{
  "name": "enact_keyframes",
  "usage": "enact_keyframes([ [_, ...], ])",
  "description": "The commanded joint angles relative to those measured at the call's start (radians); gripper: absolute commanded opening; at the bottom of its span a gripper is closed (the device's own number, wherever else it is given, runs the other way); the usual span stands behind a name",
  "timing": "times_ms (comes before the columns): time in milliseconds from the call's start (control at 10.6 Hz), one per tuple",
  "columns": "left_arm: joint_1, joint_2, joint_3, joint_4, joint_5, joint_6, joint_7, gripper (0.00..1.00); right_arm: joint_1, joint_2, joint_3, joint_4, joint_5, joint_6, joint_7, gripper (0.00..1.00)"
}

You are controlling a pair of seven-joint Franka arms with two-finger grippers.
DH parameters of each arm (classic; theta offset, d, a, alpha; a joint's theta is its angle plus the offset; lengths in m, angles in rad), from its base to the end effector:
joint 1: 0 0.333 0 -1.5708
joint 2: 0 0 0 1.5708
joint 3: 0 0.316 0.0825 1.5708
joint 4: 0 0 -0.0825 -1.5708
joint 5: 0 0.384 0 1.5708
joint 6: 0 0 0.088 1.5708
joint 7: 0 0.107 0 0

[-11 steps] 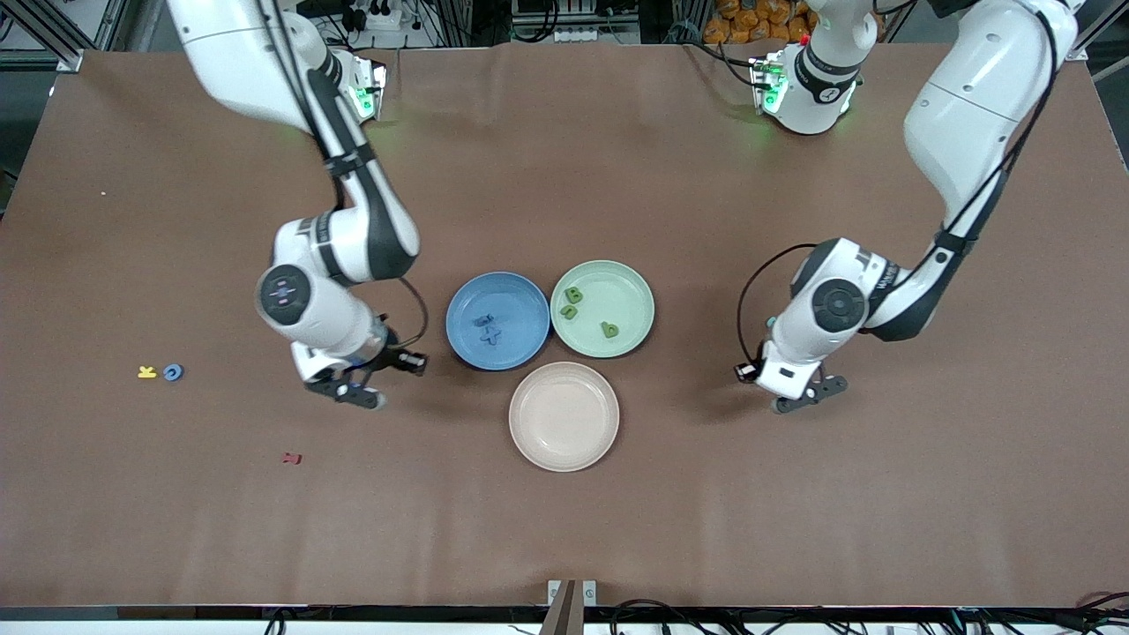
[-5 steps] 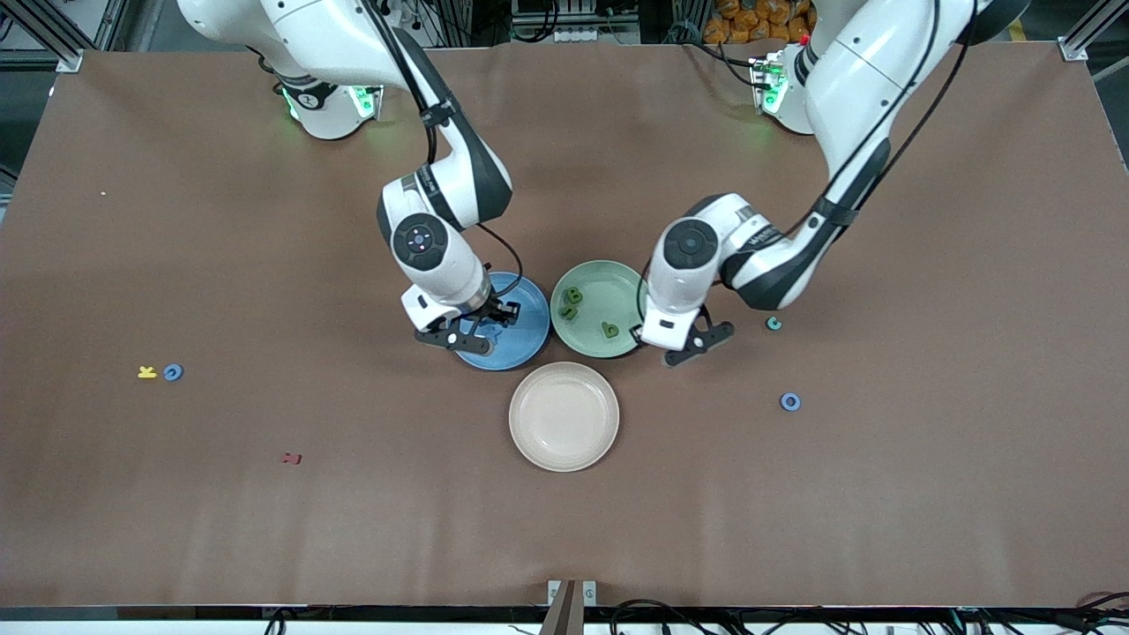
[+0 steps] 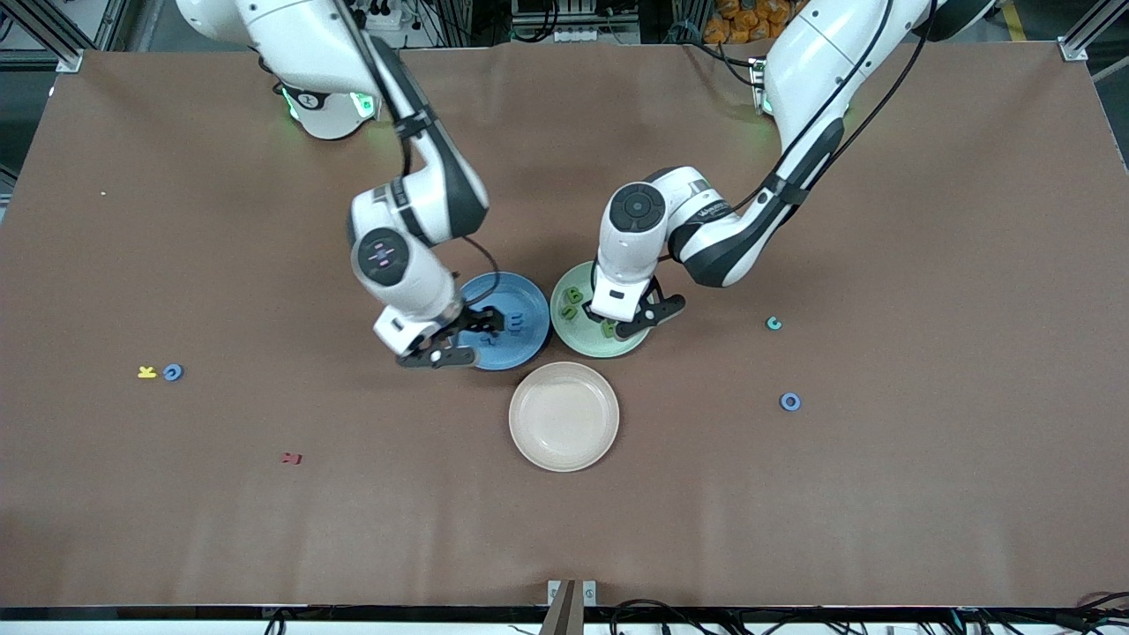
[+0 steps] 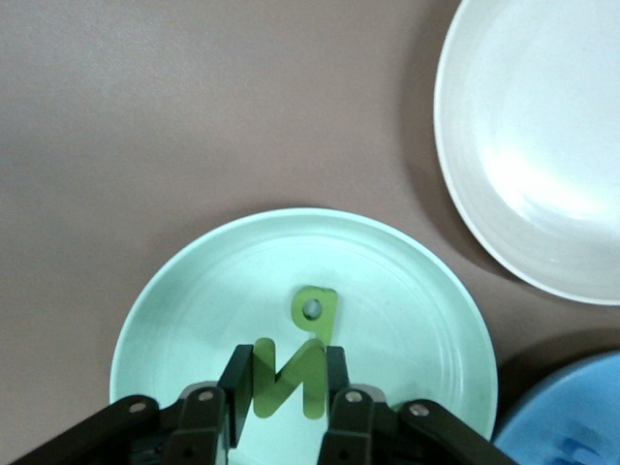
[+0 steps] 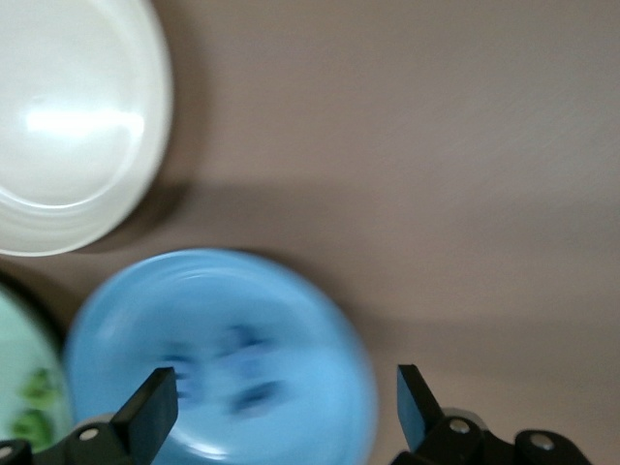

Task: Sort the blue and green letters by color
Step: 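Drop green N on the green plate while the right gripper drops m, then withdraw the left arm to rest while the right gripper grasps blue c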

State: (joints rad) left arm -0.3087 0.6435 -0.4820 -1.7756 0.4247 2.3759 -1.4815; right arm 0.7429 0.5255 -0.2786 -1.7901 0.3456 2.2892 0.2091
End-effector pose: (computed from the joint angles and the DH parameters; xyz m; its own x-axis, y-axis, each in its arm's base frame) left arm 0.4886 -0.4478 0.2331 0.8871 0.4607 0.0294 0.4590 -0.8870 0.0502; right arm 0.5757 0.3132 0.2677 0.9974 0.0645 -0.0323 0.0603 -0.9914 -0.1165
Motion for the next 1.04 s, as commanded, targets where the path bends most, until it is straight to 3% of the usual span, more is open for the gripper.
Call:
enact_keyframes([
  [0,0.002,-0.008,0.006,0.050,-0.012,-0.020,0.027,1.00,-0.212,-0.041,0.018,-0.008,0.001,-0.076,-0.413,1.00],
  [189,0.016,-0.031,0.010,0.106,-0.011,-0.076,0.184,1.00,-0.316,-0.041,0.018,-0.012,-0.007,-0.077,-0.629,1.00],
  [567,0.118,-0.160,0.005,0.212,-0.059,-0.335,0.563,1.00,-0.509,-0.016,0.016,-0.006,-0.170,-0.054,-0.915,1.00],
  [945,0.204,-0.254,0.003,0.265,-0.124,-0.483,0.760,1.00,-0.690,0.013,0.018,-0.006,-0.186,0.016,-1.339,1.00],
])
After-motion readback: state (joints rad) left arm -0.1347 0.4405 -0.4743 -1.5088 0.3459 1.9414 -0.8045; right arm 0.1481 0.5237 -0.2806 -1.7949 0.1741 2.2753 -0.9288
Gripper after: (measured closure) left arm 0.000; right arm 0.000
